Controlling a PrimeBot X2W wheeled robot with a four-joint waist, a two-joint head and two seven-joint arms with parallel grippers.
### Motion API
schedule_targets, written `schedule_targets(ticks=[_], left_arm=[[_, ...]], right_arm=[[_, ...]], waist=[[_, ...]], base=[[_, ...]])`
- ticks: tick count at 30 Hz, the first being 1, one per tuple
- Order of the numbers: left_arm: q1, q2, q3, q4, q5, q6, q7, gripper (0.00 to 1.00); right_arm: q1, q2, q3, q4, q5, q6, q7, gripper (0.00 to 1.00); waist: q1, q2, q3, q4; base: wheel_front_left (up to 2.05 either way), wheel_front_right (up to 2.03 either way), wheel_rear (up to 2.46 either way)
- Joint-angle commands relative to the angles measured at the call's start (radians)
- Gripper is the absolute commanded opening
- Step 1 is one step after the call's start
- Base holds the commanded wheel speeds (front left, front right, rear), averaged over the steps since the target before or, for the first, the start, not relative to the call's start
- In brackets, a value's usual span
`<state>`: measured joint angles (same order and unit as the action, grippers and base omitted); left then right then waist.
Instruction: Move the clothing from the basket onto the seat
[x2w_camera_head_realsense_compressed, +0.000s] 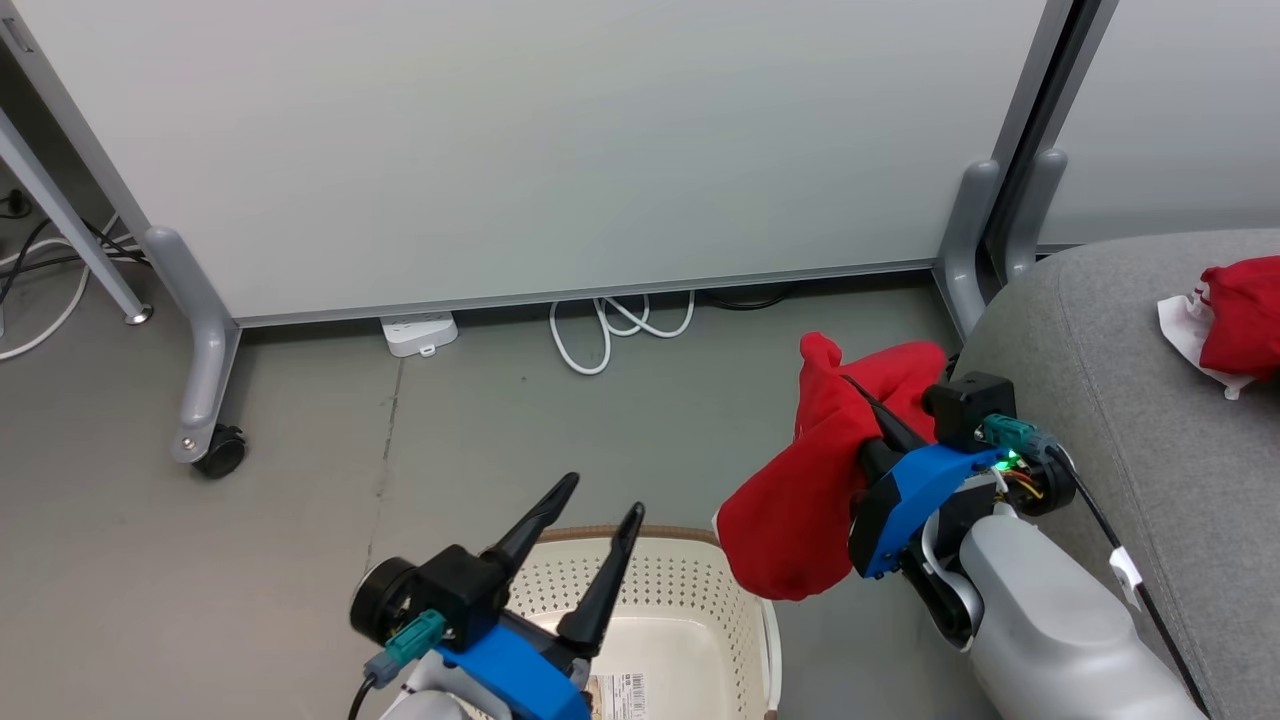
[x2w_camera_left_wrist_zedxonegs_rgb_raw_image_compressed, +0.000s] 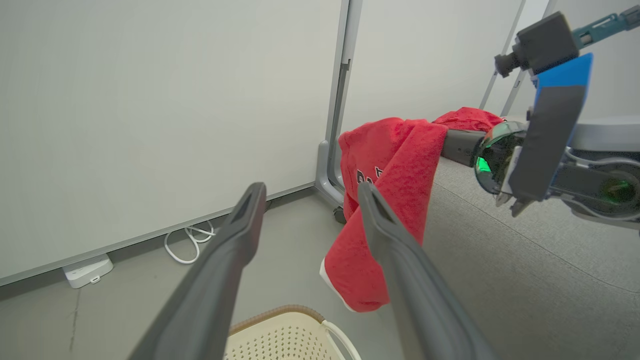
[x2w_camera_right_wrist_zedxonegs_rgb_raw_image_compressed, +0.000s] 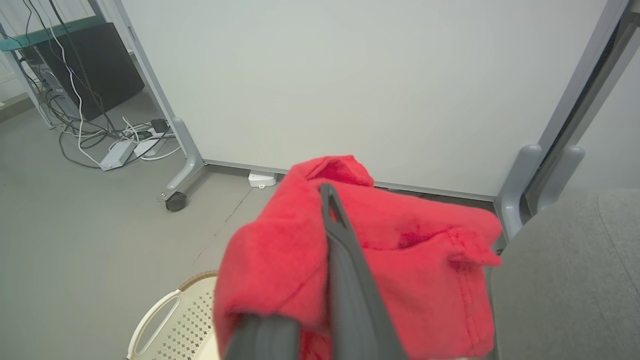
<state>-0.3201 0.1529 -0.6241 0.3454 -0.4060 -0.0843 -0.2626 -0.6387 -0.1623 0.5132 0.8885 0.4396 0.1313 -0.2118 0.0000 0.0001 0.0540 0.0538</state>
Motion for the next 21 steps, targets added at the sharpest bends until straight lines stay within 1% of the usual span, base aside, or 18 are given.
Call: schedule_targets(ticks=[1, 5, 10, 15, 21], left_arm=[[0.022, 0.003, 0.026, -0.003, 0.014, -0.008, -0.003, 1.0], [0.059, -0.018, 0.081, -0.004, 0.044, -0.021, -0.003, 1.0], [0.087, -0.037, 0.125, 0.003, 0.07, -0.033, -0.003, 1.0], [0.105, -0.052, 0.155, 0.004, 0.09, -0.04, -0.003, 1.0], [0.105, -0.057, 0.162, 0.012, 0.104, -0.045, -0.003, 1.0]], right_arm=[[0.015, 0.002, -0.005, -0.005, -0.009, -0.001, -0.002, 0.0], [0.027, 0.001, -0.017, -0.006, -0.015, -0.001, 0.001, 0.0], [0.036, 0.005, -0.027, -0.013, -0.022, -0.001, 0.008, 0.0], [0.039, 0.011, -0.033, -0.019, -0.029, -0.001, 0.014, 0.0], [0.041, 0.015, -0.038, -0.025, -0.036, -0.001, 0.021, 0.0]], waist=[[0.0, -0.0001, -0.002, 0.002], [0.0, -0.0001, -0.008, 0.009], [0.0, -0.0001, -0.016, 0.012], [0.0, -0.0001, -0.016, 0.006], [0.0, -0.0001, -0.007, -0.004]], base=[[0.0, 0.0, 0.0], [0.0, 0.0, 0.0], [0.0, 0.0, 0.0], [0.0, 0.0, 0.0], [0.0, 0.0, 0.0]])
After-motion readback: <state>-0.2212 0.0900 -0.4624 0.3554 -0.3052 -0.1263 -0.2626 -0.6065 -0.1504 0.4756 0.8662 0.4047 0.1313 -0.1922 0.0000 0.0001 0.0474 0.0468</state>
